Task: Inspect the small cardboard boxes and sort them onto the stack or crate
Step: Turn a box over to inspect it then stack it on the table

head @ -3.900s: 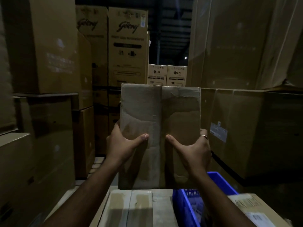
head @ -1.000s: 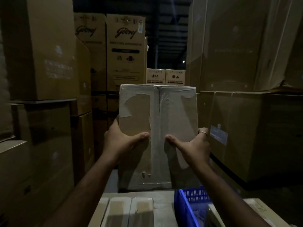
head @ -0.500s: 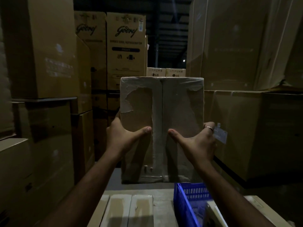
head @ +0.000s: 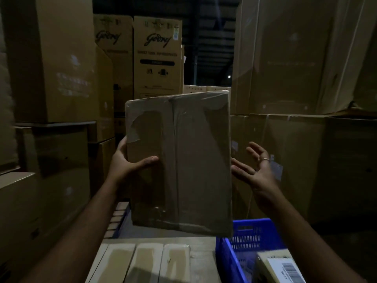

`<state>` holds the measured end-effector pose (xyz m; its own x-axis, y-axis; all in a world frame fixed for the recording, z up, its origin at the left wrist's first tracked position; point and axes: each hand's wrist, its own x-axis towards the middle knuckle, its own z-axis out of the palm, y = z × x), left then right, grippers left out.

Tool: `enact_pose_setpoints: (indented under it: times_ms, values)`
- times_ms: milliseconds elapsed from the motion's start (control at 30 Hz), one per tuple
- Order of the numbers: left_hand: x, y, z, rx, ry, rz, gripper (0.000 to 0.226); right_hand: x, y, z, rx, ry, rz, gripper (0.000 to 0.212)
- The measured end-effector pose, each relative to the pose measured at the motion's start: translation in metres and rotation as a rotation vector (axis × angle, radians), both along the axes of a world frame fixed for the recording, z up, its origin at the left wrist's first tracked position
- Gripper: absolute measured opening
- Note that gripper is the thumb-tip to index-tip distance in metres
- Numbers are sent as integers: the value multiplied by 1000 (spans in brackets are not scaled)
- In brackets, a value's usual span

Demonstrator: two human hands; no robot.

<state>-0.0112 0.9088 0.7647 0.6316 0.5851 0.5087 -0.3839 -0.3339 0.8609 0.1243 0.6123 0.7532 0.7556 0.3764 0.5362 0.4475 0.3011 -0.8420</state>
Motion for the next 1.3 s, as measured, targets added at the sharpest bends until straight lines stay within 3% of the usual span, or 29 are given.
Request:
enact_pose_setpoints:
  times_ms: [67, 133, 233, 333, 367, 467, 600, 800, 967, 1100, 1300]
  values:
    - [1, 1, 1, 4, 47, -42, 147, 6, -1, -2, -104, 36, 32, 150]
    - [8, 0, -2, -29, 44, -123, 141, 8, 2, 0, -189, 73, 85, 156]
    - [22, -12, -10, 66, 17, -33, 99, 5, 9, -5, -144, 110, -14, 148]
    - [33, -45, -18, 149, 92, -22, 35, -7, 30, -17, -102, 69, -227, 103]
    - [32, -60, -21, 123, 104, -101, 35, -11, 38, -23, -110, 26, -285, 93]
    - [28, -79, -35, -1, 76, -286, 77, -15, 54, -36, -116, -29, -325, 86]
    - [31, -71, -35, 156, 88, -120, 89, -14, 62, -46, -108, -21, -293, 80]
    - [40, -59, -28, 156, 101, -75, 78, -8, 73, -39, -91, -117, -381, 79]
    - [52, -55, -24, 83, 67, -52, 53, 0, 83, -29, -123, -190, -485, 83]
    - [55, -50, -23, 110, 74, -27, 62, 0, 78, -22, -130, -205, -464, 80]
    - [55, -57, -40, 40, 21, -56, 57, -5, 77, -24, -126, -236, -478, 76]
